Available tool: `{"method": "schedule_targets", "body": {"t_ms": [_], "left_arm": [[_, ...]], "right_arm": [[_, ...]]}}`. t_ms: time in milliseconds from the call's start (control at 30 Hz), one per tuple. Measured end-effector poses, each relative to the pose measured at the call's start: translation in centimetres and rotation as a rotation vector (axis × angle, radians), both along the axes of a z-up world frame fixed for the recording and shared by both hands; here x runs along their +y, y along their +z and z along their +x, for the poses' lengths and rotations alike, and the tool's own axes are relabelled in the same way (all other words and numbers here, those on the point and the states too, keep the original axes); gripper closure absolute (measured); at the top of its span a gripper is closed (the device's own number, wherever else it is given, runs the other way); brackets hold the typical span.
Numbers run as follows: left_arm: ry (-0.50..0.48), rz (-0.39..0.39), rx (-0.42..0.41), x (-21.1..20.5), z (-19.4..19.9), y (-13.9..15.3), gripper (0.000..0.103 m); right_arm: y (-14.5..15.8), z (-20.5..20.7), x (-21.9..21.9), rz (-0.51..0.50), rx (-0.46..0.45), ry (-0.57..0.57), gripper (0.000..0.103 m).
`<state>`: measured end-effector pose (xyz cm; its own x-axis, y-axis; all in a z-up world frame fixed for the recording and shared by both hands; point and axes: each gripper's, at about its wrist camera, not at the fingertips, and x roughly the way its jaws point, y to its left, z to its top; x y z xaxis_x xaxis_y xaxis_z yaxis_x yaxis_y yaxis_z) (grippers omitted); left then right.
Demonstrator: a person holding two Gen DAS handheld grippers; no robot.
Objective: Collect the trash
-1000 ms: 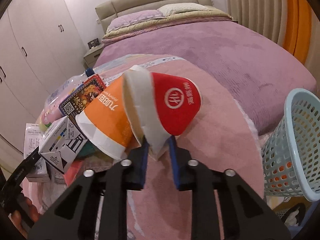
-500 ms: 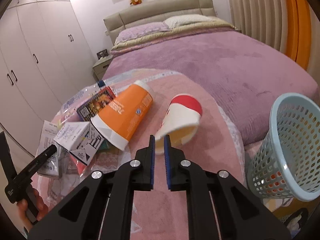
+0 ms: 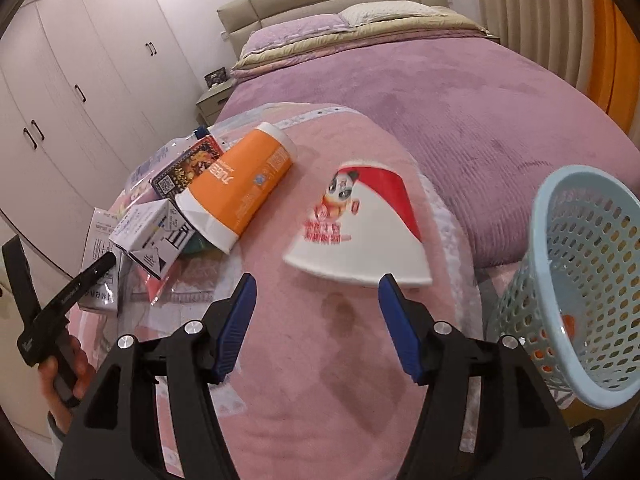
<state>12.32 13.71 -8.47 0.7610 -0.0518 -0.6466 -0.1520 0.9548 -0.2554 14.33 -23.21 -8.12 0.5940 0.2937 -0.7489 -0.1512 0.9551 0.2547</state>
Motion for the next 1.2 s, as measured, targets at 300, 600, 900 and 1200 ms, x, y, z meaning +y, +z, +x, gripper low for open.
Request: {"method": "schedule_targets", "body": {"t_ms": [300,600,900,1200], "left_arm": [[0.0,-0.001,0.0,0.0,0.0,0.0,0.068],[-0.013,-0.036,-0.001,0.6,-0.4,0.2,0.068],[-0.037,0.005,-0.079,1.1,-3.2,3.9,0.069],[-0.121,0.026,-0.129,-1.8,-4.7,6.2,0.069]], "right_arm": [[0.8,0.6,-2.8,0.045,-0.062,-0.075,0.043],[-2.1,6.2,-2.0,0.06,0.001,-0.039,0.039],[-1.6,6.6,0.7,0.037,-0.009,-0.008,0.046],[0.1,3.8,1.6,0.004,-0.072,-0.005,0.08]]}}
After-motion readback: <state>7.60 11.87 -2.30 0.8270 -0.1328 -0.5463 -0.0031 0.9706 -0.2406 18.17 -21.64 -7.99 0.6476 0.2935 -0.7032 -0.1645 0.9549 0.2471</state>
